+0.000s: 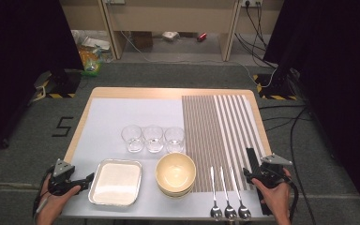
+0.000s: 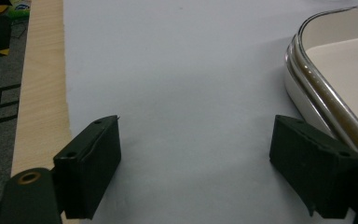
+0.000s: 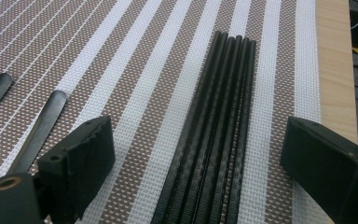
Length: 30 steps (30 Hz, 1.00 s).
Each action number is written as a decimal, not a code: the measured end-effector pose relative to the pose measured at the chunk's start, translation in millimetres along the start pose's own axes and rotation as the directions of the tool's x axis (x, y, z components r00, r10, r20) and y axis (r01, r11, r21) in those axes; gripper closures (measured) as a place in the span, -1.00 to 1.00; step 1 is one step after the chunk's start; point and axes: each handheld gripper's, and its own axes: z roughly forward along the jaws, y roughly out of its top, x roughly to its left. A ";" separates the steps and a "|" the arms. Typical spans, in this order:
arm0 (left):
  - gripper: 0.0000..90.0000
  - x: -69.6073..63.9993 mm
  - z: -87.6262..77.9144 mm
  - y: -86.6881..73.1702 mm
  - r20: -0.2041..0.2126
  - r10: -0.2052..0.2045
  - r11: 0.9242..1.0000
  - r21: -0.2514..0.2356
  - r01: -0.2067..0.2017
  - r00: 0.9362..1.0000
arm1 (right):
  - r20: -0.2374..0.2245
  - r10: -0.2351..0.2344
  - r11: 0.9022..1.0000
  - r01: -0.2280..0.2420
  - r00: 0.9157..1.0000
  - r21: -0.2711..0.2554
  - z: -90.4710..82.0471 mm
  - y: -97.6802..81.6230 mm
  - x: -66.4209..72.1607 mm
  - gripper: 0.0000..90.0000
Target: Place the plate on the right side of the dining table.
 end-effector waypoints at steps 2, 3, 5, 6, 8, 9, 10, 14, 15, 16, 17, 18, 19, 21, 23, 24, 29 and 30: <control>-0.60 0.7 -0.8 -0.3 0.002 -0.007 1.000 -0.010 0.007 1.000 | 0.000 -0.001 1.000 0.001 1.000 0.000 0.0 0.0 0.0 -0.77; -0.58 1.5 -1.5 -0.4 0.008 -0.013 1.000 -0.013 0.013 1.000 | 0.000 0.000 1.000 0.000 1.000 0.000 0.0 0.0 -0.1 -0.77; -0.57 2.5 -2.0 -0.8 0.008 -0.021 1.000 -0.023 0.021 1.000 | 0.000 0.000 1.000 0.000 1.000 0.000 0.0 0.0 0.0 -0.77; -0.57 3.7 -3.3 -1.0 0.019 -0.034 0.999 -0.029 0.035 0.999 | 0.000 -0.001 1.000 0.001 1.000 0.000 0.1 0.0 -0.1 -0.77; -0.56 3.8 -4.4 -1.2 0.026 -0.040 0.999 -0.031 0.041 0.999 | -0.001 0.000 1.000 0.000 1.000 0.000 0.0 0.0 -0.1 -0.77; -0.56 3.6 -5.4 -1.0 0.026 -0.039 0.999 -0.030 0.040 0.999 | -0.002 0.001 1.000 -0.001 1.000 0.001 0.0 0.1 -0.1 -0.77; -0.56 3.5 -6.9 -0.3 0.024 -0.036 0.999 -0.029 0.037 0.999 | -0.002 0.001 1.000 -0.001 1.000 0.001 0.0 0.1 -0.1 -0.77; -0.56 3.1 -12.5 2.4 0.028 -0.036 0.999 -0.036 0.037 0.999 | -0.002 0.001 1.000 -0.001 1.000 0.001 0.0 0.1 -0.1 -0.77; -0.55 2.6 -13.7 2.9 0.026 -0.031 0.999 -0.037 0.032 0.999 | -0.003 0.002 1.000 -0.002 1.000 0.001 0.0 0.1 -0.1 -0.77; -0.55 2.1 -15.1 3.6 0.022 -0.028 0.999 -0.033 0.028 0.999 | -0.002 0.001 1.000 -0.001 1.000 0.001 0.0 0.1 -0.1 -0.77; -0.55 2.0 -16.9 4.6 0.025 -0.030 0.999 -0.033 0.031 0.999 | -0.002 0.001 1.000 -0.001 1.000 0.001 0.0 0.1 -0.1 -0.77; -0.55 1.9 -18.2 5.2 0.028 -0.034 0.999 -0.032 0.035 0.999 | -0.003 0.000 1.000 0.000 1.000 0.000 0.0 0.1 -0.2 -0.77; -0.55 1.4 -19.1 5.8 0.030 -0.042 0.998 -0.042 0.044 0.999 | -0.003 0.001 1.000 -0.001 1.000 0.001 0.0 0.1 -0.1 -0.77; -0.54 0.7 -23.2 7.9 0.032 -0.036 0.998 -0.042 0.038 0.999 | -0.003 0.000 1.000 0.000 1.000 0.000 0.0 0.1 -0.2 -0.77; -0.54 -1.1 -27.4 10.6 0.021 -0.022 0.999 -0.049 0.023 1.000 | -0.003 0.002 1.000 -0.002 1.000 0.001 0.0 0.1 -0.1 -0.77; -0.54 -2.1 -29.1 11.8 0.015 -0.014 0.998 -0.061 0.015 1.000 | -0.003 0.000 1.000 0.000 1.000 0.000 0.0 0.1 -0.2 -0.77; -0.54 -10.0 -36.6 20.0 0.031 0.008 0.996 -0.094 -0.005 0.999 | -0.003 0.001 1.000 -0.001 1.000 0.001 0.0 0.1 -0.1 -0.77; -0.54 -11.5 -37.1 21.1 0.031 0.013 0.996 -0.089 -0.010 0.999 | -0.003 0.002 1.000 -0.002 1.000 0.001 0.0 0.1 -0.1 -0.77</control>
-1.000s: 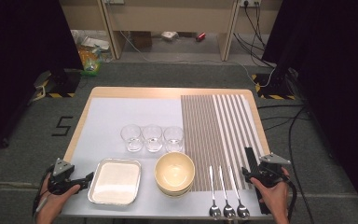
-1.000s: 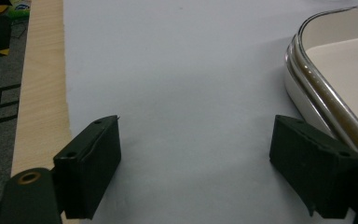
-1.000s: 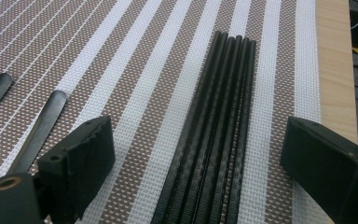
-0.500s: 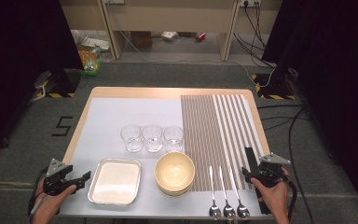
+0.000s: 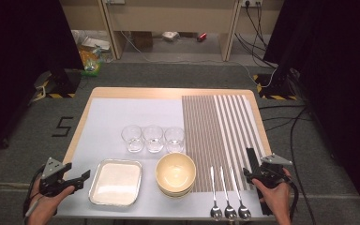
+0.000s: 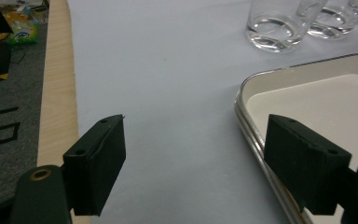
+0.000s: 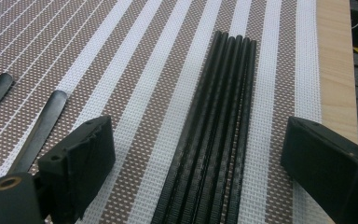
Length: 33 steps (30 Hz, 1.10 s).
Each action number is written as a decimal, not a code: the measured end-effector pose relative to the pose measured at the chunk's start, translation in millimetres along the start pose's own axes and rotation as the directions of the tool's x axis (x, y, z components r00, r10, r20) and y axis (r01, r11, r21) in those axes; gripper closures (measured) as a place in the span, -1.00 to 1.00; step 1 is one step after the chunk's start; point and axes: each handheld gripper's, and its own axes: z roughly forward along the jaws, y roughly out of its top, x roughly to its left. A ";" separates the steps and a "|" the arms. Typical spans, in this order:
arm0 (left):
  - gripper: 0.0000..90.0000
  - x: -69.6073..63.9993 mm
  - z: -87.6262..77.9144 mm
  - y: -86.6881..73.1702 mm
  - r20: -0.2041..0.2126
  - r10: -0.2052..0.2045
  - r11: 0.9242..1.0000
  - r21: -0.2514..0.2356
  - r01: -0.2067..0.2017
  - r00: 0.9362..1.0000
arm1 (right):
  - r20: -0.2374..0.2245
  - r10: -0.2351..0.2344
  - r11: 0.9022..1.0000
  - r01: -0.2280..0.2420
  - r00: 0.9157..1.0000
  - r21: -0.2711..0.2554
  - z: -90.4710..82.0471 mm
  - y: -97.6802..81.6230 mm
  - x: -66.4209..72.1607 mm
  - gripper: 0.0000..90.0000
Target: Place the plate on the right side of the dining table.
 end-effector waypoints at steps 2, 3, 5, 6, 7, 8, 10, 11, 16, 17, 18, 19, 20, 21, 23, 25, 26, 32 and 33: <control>-0.50 -4.3 1.9 1.9 0.006 0.002 1.000 -0.006 -0.002 1.000 | 0.000 -0.002 1.000 0.002 1.000 0.000 0.0 0.0 -0.1 -0.77; -0.47 -6.6 3.6 2.8 0.012 0.006 1.000 -0.003 -0.006 1.000 | 0.000 -0.002 1.000 0.002 1.000 -0.001 0.0 0.0 -0.1 -0.77; -0.39 -10.0 6.6 4.0 0.025 0.015 1.000 0.011 -0.016 1.000 | 0.000 -0.001 1.000 0.001 1.000 -0.001 0.1 0.0 -0.1 -0.77; -0.37 -12.6 9.3 4.4 0.033 0.021 1.000 0.021 -0.021 0.999 | 0.000 -0.002 1.000 0.002 1.000 0.000 0.0 0.0 -0.1 -0.77; -0.35 -14.0 11.3 4.7 0.036 0.022 0.999 0.025 -0.023 0.999 | 0.000 -0.001 1.000 0.001 1.000 -0.001 0.0 -0.1 -0.1 -0.77; -0.33 -15.5 13.6 5.2 0.041 0.026 0.999 0.032 -0.027 0.999 | 0.000 -0.002 1.000 0.002 1.000 -0.001 0.1 -0.1 -0.1 -0.78; -0.26 -19.0 18.2 6.7 0.047 0.036 0.998 0.043 -0.038 0.998 | 0.000 -0.002 1.000 0.002 1.000 -0.001 0.1 -0.1 -0.1 -0.77; -0.24 -19.7 19.6 7.4 0.050 0.040 0.998 0.047 -0.042 0.998 | 0.000 -0.002 1.000 0.002 1.000 -0.001 0.1 -0.1 -0.1 -0.77; 0.01 -22.3 27.5 14.7 0.057 0.045 0.998 0.047 -0.048 0.997 | 0.001 -0.002 1.000 0.002 1.000 -0.002 0.1 -0.1 -0.1 -0.78; 0.04 -22.9 30.0 15.5 0.055 0.051 0.997 0.057 -0.055 0.997 | 0.000 -0.002 1.000 0.002 1.000 -0.002 0.1 -0.1 -0.1 -0.78; 0.10 -23.5 32.9 15.9 0.058 0.055 0.996 0.066 -0.059 0.997 | 0.001 -0.003 1.000 0.003 1.000 -0.001 0.1 -0.1 -0.1 -0.77; 0.14 -24.5 35.9 16.3 0.058 0.055 0.996 0.069 -0.059 0.997 | 0.001 -0.004 1.000 0.004 1.000 -0.002 0.1 -0.1 -0.2 -0.77; 0.19 -24.9 38.0 17.1 0.058 0.062 0.995 0.075 -0.066 0.996 | 0.002 -0.006 1.000 0.006 1.000 -0.002 0.1 -0.1 -0.3 -0.77; 0.26 -25.5 39.6 18.2 0.061 0.066 0.994 0.087 -0.071 0.996 | 0.002 -0.006 1.000 0.006 1.000 -0.002 0.1 -0.1 -0.3 -0.77; 0.33 -26.2 42.8 20.1 0.060 0.073 0.993 0.087 -0.078 0.996 | 0.001 -0.005 1.000 0.005 1.000 -0.002 0.1 -0.1 -0.2 -0.77; 0.39 -26.5 45.9 22.2 0.066 0.076 0.992 0.095 -0.082 0.995 | 0.002 -0.006 1.000 0.006 1.000 -0.002 0.1 -0.2 -0.2 -0.77; 0.42 -26.7 48.1 22.8 0.068 0.078 0.992 0.097 -0.084 0.995 | 0.002 -0.006 1.000 0.006 1.000 -0.002 0.2 -0.2 -0.2 -0.77; 0.78 -25.4 57.1 24.8 0.094 0.070 0.988 0.127 -0.082 0.993 | 0.002 -0.008 1.000 0.008 1.000 -0.003 0.2 -0.2 -0.4 -0.77; 0.82 -25.7 56.5 25.4 0.089 0.083 0.987 0.130 -0.095 0.993 | 0.001 -0.007 1.000 0.007 1.000 -0.003 0.1 -0.1 -0.4 -0.78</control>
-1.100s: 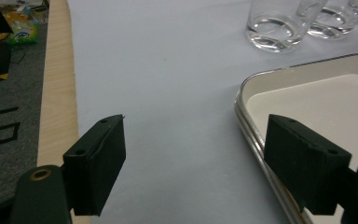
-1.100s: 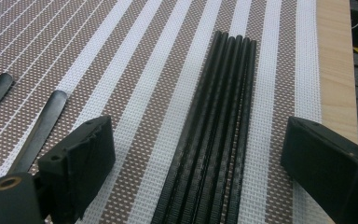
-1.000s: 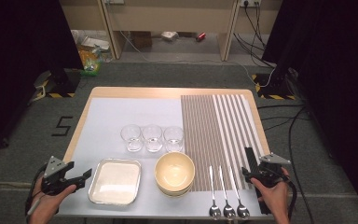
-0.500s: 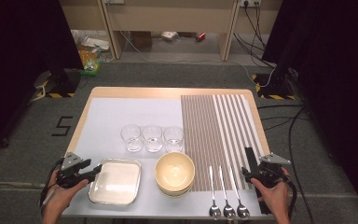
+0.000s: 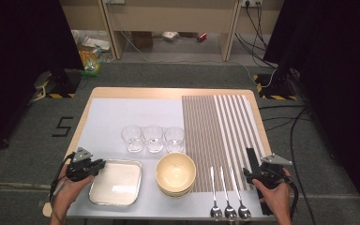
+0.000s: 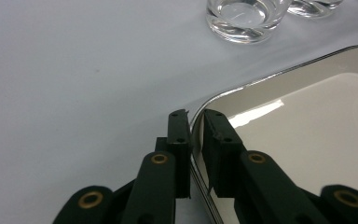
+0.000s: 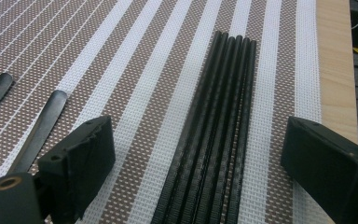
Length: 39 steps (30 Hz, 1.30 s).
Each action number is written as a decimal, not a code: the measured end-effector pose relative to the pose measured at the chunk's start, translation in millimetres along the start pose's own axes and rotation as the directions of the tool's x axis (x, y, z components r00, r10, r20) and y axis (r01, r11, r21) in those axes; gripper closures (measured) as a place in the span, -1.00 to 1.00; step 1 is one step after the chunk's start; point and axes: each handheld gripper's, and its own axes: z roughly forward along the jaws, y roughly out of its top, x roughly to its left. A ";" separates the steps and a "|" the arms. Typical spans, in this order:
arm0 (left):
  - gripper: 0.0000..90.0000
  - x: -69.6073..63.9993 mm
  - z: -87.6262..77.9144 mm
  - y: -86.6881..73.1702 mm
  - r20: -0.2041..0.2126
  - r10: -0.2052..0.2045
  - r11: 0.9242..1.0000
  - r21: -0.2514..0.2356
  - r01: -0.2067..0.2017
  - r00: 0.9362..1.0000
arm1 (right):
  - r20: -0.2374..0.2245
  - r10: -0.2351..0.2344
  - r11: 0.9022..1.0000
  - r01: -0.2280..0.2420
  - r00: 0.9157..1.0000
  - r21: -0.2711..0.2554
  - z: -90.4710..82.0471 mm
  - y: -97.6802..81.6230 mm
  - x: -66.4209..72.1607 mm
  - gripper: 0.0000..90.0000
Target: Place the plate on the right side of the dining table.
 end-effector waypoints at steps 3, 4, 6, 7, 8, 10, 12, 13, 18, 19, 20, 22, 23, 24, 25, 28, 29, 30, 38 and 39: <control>0.84 -1.6 -1.1 2.3 -0.011 0.001 1.000 0.003 -0.001 1.000 | 0.000 0.002 1.000 -0.002 1.000 0.001 0.0 0.0 0.2 -0.78; 0.84 -1.5 -1.0 2.7 -0.015 0.003 1.000 -0.002 -0.003 1.000 | 0.001 0.000 1.000 0.000 1.000 0.000 0.0 0.0 0.0 -0.77; 0.85 -1.2 -3.3 4.6 -0.019 0.005 1.000 -0.019 -0.005 1.000 | 0.000 0.000 1.000 0.000 1.000 0.000 0.0 0.0 0.1 -0.77; 0.86 -1.3 -4.9 5.9 -0.019 0.005 1.000 -0.023 -0.006 1.000 | 0.000 0.000 1.000 0.000 1.000 0.000 0.0 0.0 0.0 -0.78; 0.87 -1.2 -7.9 8.4 -0.021 0.010 0.999 -0.033 -0.011 1.000 | 0.000 0.000 1.000 0.000 1.000 0.000 0.0 0.0 0.0 -0.77; 0.88 -1.4 -11.8 12.6 -0.028 0.022 0.999 -0.035 -0.023 0.999 | 0.000 0.000 1.000 0.000 1.000 0.000 0.0 0.0 0.1 -0.77; 0.88 -1.6 -14.1 16.7 -0.034 0.034 0.999 -0.029 -0.035 0.999 | 0.000 0.005 1.000 -0.005 1.000 0.001 -0.1 -0.1 0.5 -0.77; 0.88 -1.7 -14.0 18.0 -0.036 0.034 0.999 -0.033 -0.036 0.999 | 0.000 0.005 1.000 -0.005 1.000 0.001 -0.1 -0.1 0.5 -0.77; 0.89 5.8 -15.4 15.5 -0.030 0.019 0.999 -0.032 -0.020 0.999 | 0.000 0.005 1.000 -0.005 1.000 0.001 -0.1 -0.1 0.5 -0.77; 0.89 7.6 -16.5 14.6 -0.028 0.017 1.000 -0.024 -0.018 0.999 | 0.000 0.005 1.000 -0.005 1.000 0.001 -0.1 -0.1 0.5 -0.78; 0.89 9.4 -17.1 12.9 -0.030 0.011 1.000 -0.024 -0.012 0.999 | 0.000 0.005 1.000 -0.005 1.000 0.001 -0.1 -0.1 0.5 -0.78; 0.89 12.9 -18.8 10.3 -0.034 0.006 1.000 -0.017 -0.007 0.999 | 0.000 0.005 1.000 -0.005 1.000 0.001 -0.1 -0.1 0.5 -0.77; 0.89 14.3 -18.6 8.3 -0.039 -0.002 1.000 -0.026 0.001 0.999 | 0.000 0.005 1.000 -0.005 1.000 0.001 -0.1 -0.1 0.5 -0.77; 0.89 16.4 -19.8 7.1 -0.037 -0.006 1.000 -0.019 0.005 0.999 | 0.000 0.005 1.000 -0.005 1.000 0.001 -0.1 -0.1 0.6 -0.77; 0.89 18.4 -19.9 5.6 -0.040 -0.010 1.000 -0.020 0.009 0.999 | 0.000 0.005 1.000 -0.005 1.000 0.001 -0.1 -0.1 0.5 -0.78; 0.89 23.1 -22.2 2.9 -0.018 -0.036 0.999 -0.025 0.035 0.999 | 0.000 0.005 1.000 -0.005 1.000 0.001 -0.1 -0.1 0.5 -0.78; 0.89 23.7 -22.9 2.5 -0.015 -0.037 0.999 -0.024 0.036 0.999 | 0.000 0.005 1.000 -0.005 1.000 0.001 -0.1 -0.1 0.5 -0.78; 0.88 23.5 -22.1 1.8 -0.020 -0.047 0.998 -0.037 0.046 0.999 | 0.000 0.006 1.000 -0.006 1.000 0.001 -0.1 -0.1 0.6 -0.77; 0.63 28.0 -28.9 -6.5 0.015 -0.147 0.989 0.002 0.147 0.989 | 0.000 0.006 1.000 -0.006 1.000 0.001 -0.1 -0.1 0.6 -0.77; 0.62 27.6 -29.7 -7.9 0.018 -0.169 0.986 -0.008 0.169 0.986 | 0.000 0.006 1.000 -0.006 1.000 0.001 -0.1 -0.1 0.6 -0.78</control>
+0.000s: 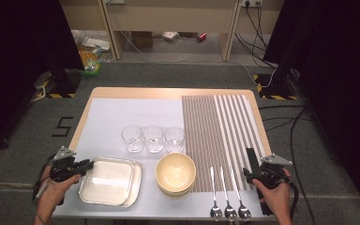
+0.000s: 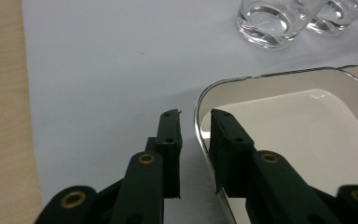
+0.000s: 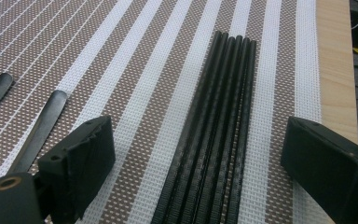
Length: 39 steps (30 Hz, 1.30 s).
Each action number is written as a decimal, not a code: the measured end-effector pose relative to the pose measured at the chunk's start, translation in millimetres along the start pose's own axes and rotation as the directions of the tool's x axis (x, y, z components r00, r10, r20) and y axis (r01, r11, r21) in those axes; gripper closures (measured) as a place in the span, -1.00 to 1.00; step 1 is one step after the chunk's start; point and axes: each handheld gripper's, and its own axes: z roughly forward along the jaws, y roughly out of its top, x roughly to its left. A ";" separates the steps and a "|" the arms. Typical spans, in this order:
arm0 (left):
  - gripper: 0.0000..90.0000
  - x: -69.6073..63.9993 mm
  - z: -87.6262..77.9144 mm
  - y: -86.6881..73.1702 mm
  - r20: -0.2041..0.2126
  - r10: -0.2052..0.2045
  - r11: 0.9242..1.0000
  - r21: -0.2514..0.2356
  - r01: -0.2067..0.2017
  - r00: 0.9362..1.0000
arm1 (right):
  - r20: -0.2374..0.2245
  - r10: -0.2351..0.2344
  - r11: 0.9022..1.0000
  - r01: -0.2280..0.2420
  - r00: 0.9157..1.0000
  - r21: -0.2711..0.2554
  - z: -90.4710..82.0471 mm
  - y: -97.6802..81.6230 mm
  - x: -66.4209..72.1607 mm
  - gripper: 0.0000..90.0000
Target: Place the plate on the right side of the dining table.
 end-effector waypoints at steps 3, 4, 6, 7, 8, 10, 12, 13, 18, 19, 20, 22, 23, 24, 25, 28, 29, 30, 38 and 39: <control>0.56 0.7 -2.2 -3.2 0.034 -0.025 0.999 0.039 0.024 0.999 | 0.000 0.000 1.000 0.000 1.000 0.000 0.0 0.0 0.1 -0.77; 0.56 0.6 -2.7 -4.2 0.039 -0.042 0.999 0.036 0.041 0.998 | 0.000 0.000 1.000 0.000 1.000 0.000 0.0 0.0 0.0 -0.78; 0.55 1.4 -4.3 -4.9 0.045 -0.053 0.998 0.049 0.051 0.998 | 0.000 0.000 1.000 0.000 1.000 0.000 0.0 0.0 0.0 -0.77; 0.55 1.9 -4.5 -5.7 0.049 -0.065 0.997 0.048 0.063 0.997 | 0.000 0.000 1.000 0.000 1.000 0.000 0.0 0.0 0.1 -0.77; 0.54 2.9 -5.0 -6.3 0.062 -0.079 0.996 0.055 0.076 0.995 | 0.000 0.000 1.000 0.000 1.000 0.000 0.0 0.0 0.1 -0.77; 0.57 5.5 -5.0 -7.8 0.085 -0.104 0.994 0.050 0.100 0.991 | 0.000 0.000 1.000 0.000 1.000 0.000 0.0 0.0 0.1 -0.77; 0.71 6.4 -4.8 -8.3 0.097 -0.121 0.992 0.048 0.116 0.988 | 0.000 0.000 1.000 0.000 1.000 0.000 0.0 0.0 0.1 -0.77; 0.77 7.5 -4.2 -7.7 0.102 -0.137 0.990 0.049 0.132 0.985 | 0.000 0.000 1.000 0.000 1.000 0.000 0.0 0.0 0.1 -0.78; 0.89 8.8 0.0 -4.1 0.079 -0.156 0.988 0.018 0.155 0.985 | 0.000 0.000 1.000 0.000 1.000 0.000 0.0 0.0 0.1 -0.78; 0.91 10.6 -0.7 -2.8 0.089 -0.167 0.986 -0.001 0.168 0.982 | 0.000 0.000 1.000 0.000 1.000 0.000 0.0 0.0 0.0 -0.77; 0.94 10.8 -1.6 -1.3 0.099 -0.171 0.985 -0.017 0.173 0.980 | 0.000 0.000 1.000 0.000 1.000 0.000 0.0 0.0 -0.1 -0.77; 0.96 9.4 -1.8 1.8 0.113 -0.164 0.985 -0.030 0.168 0.980 | -0.001 -0.003 1.000 0.003 1.000 -0.001 0.1 0.1 -0.4 -0.77; 0.96 8.6 -2.4 4.6 0.117 -0.153 0.987 -0.024 0.156 0.981 | -0.001 -0.002 1.000 0.002 1.000 -0.001 0.1 0.1 -0.3 -0.77; 0.97 7.7 -2.2 5.9 0.119 -0.148 0.988 -0.029 0.152 0.982 | -0.001 -0.004 1.000 0.004 1.000 -0.001 0.1 0.1 -0.4 -0.78; 0.97 6.6 -2.3 7.7 0.121 -0.147 0.988 -0.031 0.152 0.982 | -0.001 -0.003 1.000 0.003 1.000 -0.001 0.1 0.1 -0.4 -0.78; 0.97 5.0 -2.2 12.3 0.134 -0.133 0.989 -0.045 0.140 0.982 | -0.001 -0.002 1.000 0.002 1.000 0.000 0.1 0.1 -0.3 -0.78; 0.97 5.2 -1.8 13.4 0.144 -0.137 0.988 -0.053 0.146 0.980 | -0.002 -0.002 1.000 0.002 1.000 0.000 0.1 0.1 -0.4 -0.78; 0.97 5.4 -2.2 15.1 0.148 -0.134 0.989 -0.048 0.142 0.980 | -0.002 -0.002 1.000 0.002 1.000 0.000 0.1 0.1 -0.4 -0.78; 0.97 0.7 -10.7 30.2 0.149 -0.096 0.990 -0.092 0.110 0.984 | -0.004 0.002 1.000 -0.002 1.000 0.000 -0.3 0.3 -0.8 -0.76; 0.97 -0.1 -12.1 33.1 0.150 -0.090 0.990 -0.095 0.105 0.985 | -0.004 0.000 1.000 0.000 1.000 -0.004 -0.6 0.2 -1.1 -0.73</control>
